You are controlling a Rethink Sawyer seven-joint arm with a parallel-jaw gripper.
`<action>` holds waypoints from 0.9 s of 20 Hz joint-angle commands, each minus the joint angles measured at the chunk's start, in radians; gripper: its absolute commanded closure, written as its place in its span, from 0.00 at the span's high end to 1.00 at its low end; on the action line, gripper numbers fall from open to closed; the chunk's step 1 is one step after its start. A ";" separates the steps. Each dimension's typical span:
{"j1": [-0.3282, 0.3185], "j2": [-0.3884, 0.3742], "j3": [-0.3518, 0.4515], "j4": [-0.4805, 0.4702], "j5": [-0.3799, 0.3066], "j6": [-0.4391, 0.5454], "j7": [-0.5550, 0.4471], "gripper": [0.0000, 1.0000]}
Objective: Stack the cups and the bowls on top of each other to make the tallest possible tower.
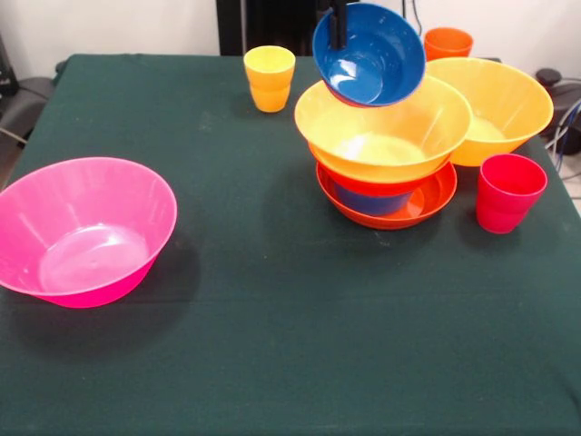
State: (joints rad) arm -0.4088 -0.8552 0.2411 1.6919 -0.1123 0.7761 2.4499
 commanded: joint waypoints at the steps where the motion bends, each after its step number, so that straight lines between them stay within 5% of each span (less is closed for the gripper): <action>1: 0.022 0.003 -0.010 -0.004 -0.037 -0.023 0.014 0.00; 10: 0.037 0.045 -0.006 -0.080 -0.034 0.013 0.022 0.00; 18: 0.044 0.158 -0.020 -0.199 -0.064 -0.023 0.014 0.00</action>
State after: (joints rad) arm -0.3856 -0.7882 0.2321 1.5889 -0.1122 0.7762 2.4499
